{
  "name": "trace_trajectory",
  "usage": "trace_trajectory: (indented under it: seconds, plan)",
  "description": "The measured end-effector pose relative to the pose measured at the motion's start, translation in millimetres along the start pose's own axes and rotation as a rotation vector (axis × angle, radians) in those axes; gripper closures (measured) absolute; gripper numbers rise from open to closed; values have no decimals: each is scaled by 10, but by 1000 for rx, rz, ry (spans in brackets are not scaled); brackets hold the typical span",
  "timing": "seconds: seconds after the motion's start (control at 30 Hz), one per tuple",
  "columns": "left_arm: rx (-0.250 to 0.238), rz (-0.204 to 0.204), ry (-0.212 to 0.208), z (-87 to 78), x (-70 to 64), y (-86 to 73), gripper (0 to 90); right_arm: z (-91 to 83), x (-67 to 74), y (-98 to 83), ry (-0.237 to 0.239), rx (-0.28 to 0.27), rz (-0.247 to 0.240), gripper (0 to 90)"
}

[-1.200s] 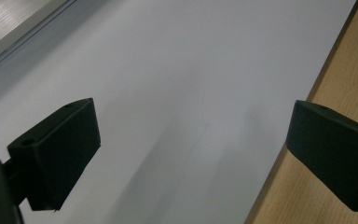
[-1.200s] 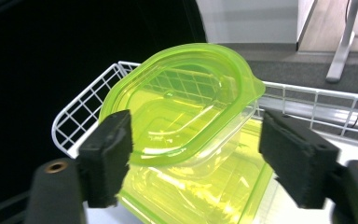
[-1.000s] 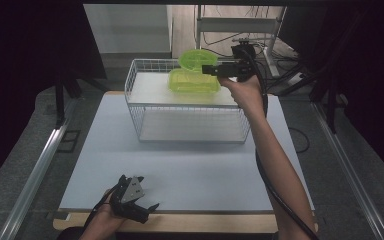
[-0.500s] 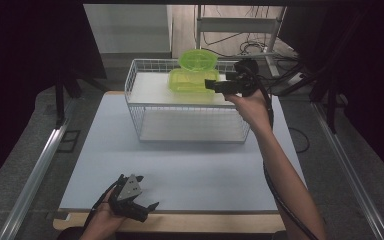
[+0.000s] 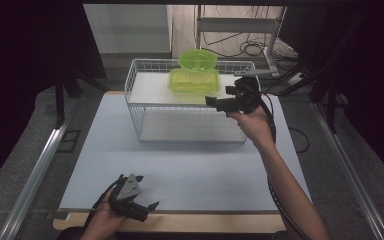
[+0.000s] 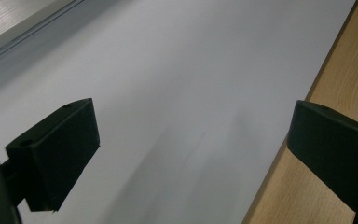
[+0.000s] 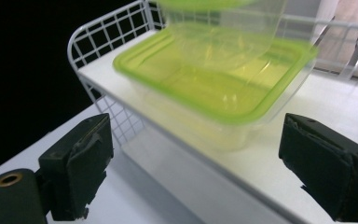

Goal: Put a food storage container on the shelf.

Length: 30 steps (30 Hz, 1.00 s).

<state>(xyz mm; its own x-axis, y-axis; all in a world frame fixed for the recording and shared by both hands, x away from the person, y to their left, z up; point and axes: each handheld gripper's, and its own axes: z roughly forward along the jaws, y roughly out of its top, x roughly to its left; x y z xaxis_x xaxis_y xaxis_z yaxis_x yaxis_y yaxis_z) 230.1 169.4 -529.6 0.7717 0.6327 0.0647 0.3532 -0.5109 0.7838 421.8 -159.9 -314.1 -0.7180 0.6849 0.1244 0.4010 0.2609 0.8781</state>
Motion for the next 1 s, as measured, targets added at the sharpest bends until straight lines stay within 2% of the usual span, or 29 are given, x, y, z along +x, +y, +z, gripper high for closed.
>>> trace_trajectory:
  seconds: [0.33, 0.57, 0.73, 0.97, 1.0]
  plan:
    - [-2, -1, -2, -2, 3, 0, 22, -27, 152, -359, 13, 36, -49, 70]
    - [2, 5, -4, -4, -1, 2, 22, -63, 255, -600, 6, 36, -87, 56]
    - [0, 4, -6, -2, -8, 2, 21, -72, 289, -771, -10, 46, -111, 54]
    - [4, 8, -7, 3, -14, 3, 21, -79, 291, -1040, -27, 51, -112, 54]
    - [5, 8, -7, 4, -15, 3, 21, -73, 288, -1076, -33, 65, -116, 54]
